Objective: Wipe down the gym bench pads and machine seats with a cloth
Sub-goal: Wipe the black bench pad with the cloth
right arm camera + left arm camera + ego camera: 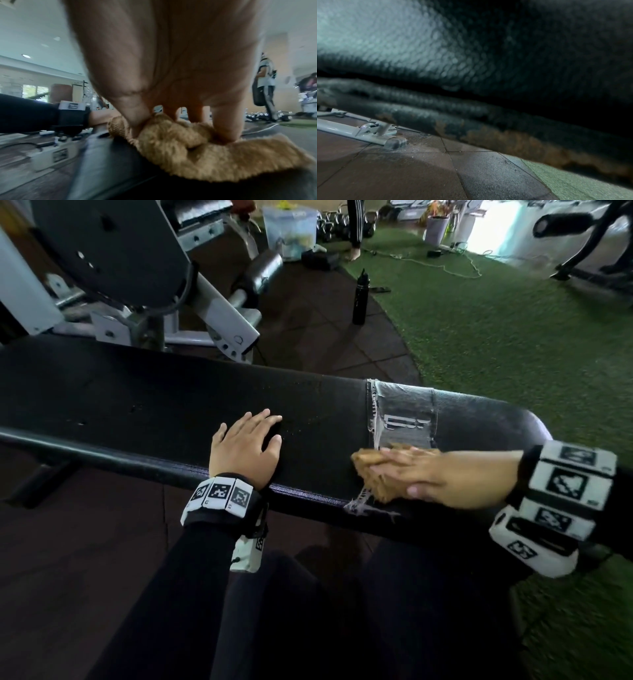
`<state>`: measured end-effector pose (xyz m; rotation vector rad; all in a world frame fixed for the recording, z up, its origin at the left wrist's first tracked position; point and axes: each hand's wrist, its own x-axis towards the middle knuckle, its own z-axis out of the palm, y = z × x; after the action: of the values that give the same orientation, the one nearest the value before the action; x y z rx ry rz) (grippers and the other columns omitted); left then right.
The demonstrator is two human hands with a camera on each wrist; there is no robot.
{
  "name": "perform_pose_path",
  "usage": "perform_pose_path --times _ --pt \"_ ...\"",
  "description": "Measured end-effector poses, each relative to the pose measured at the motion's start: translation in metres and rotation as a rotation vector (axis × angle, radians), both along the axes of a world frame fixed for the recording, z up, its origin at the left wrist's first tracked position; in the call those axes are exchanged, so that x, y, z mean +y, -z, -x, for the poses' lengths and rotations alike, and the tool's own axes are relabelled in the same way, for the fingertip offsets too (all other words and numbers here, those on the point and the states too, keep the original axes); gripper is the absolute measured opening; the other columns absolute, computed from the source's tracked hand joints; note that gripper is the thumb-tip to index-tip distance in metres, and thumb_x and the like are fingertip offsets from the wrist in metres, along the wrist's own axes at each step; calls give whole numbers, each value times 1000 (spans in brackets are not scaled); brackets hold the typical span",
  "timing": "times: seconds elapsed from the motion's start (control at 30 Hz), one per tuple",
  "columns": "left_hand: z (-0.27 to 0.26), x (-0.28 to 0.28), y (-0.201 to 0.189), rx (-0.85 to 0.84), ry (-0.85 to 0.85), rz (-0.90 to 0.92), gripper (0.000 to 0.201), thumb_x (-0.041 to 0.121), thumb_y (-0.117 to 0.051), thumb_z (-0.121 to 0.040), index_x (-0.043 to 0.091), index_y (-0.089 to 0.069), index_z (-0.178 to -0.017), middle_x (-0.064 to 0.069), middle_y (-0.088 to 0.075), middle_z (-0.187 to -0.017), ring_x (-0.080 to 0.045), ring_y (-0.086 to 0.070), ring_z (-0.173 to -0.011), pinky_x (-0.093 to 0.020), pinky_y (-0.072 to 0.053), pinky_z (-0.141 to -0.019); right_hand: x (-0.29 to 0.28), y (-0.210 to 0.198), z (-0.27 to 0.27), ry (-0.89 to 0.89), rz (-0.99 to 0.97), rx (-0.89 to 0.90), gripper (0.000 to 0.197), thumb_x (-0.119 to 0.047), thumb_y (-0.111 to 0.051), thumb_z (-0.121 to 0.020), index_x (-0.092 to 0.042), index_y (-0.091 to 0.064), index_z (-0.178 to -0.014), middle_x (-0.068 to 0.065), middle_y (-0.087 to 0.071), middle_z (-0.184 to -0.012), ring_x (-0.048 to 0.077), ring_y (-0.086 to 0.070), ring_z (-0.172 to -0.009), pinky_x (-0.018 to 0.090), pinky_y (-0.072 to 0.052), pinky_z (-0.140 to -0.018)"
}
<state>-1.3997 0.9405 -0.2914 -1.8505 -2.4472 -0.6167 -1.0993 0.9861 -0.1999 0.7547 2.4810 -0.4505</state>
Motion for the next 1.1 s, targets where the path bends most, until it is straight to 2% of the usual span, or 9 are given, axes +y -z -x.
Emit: perform_pose_path --times 0.17,0.3,0.43,0.53,0.67,0.77,0.9,1.0,1.1 --pt "-2 0 -2 2 -11 6 43 42 -34 -95 44 -38 -137 22 -30 -150 -3 -17 -143 -39 -5 -119 32 -2 41 131 -107 -28 57 -23 -32 -102 -27 1 -149 1 9 -158 17 -8 -145 29 -10 -116" --pt "-2 -2 -4 -11 -8 7 42 42 -36 -95 43 -40 -137 21 -31 -150 -4 -18 -143 -39 -5 -119 17 6 84 81 -175 17 55 -23 -30 -102 -25 -2 -150 5 1 -158 20 -11 -144 29 -7 -112" --pt "-6 -3 -8 -18 -23 37 43 42 -35 -95 43 -40 -137 21 -30 -151 -3 -17 -143 -44 -1 -118 -17 10 98 -3 -136 -19 55 -34 -29 -101 -38 0 -148 -1 9 -158 28 -4 -145 47 -7 -117" --pt "-13 -8 -13 -15 -85 60 43 43 -34 -96 40 -41 -138 19 -31 -151 -4 -18 -143 -51 5 -115 -36 10 86 83 -69 12 56 -45 -28 -99 -48 5 -144 -13 13 -156 33 4 -144 57 -7 -114" --pt "-41 -22 -27 -127 -193 29 41 42 -40 -95 27 -50 -132 9 -45 -144 -14 -34 -137 -57 -4 -115 -55 25 53 341 -96 373 56 -50 -23 -98 -39 0 -148 -13 8 -157 12 8 -144 43 0 -117" --pt "-86 -32 -37 -214 -213 -34 41 46 -39 -93 26 -53 -127 7 -49 -139 -19 -43 -129 -58 -12 -113 -62 45 34 533 -223 600 56 -47 -20 -98 -27 -15 -149 -6 -9 -157 14 -2 -145 38 -6 -119" --pt "-144 -31 -39 -171 -183 -21 51 53 -32 -93 25 -46 -133 4 -41 -145 -19 -30 -138 -59 -8 -114 -52 64 11 687 -422 640 51 -40 -24 -99 -20 -35 -144 -1 -29 -152 21 -14 -144 41 -5 -118" --pt "-162 -28 -29 -163 -188 60 58 57 -25 -93 25 -41 -138 0 -32 -151 -18 -17 -143 -57 -3 -114 -44 73 3 727 -467 630 49 -39 -24 -98 -20 -41 -141 -3 -32 -151 20 -16 -144 40 -6 -118" --pt "-161 -36 -14 -137 -188 -10 59 58 -27 -92 25 -43 -138 -2 -31 -152 -17 -13 -145 -54 1 -116 -41 80 1 708 -498 623 50 -43 -26 -98 -21 -40 -140 -5 -32 -151 18 -17 -144 38 -7 -118"
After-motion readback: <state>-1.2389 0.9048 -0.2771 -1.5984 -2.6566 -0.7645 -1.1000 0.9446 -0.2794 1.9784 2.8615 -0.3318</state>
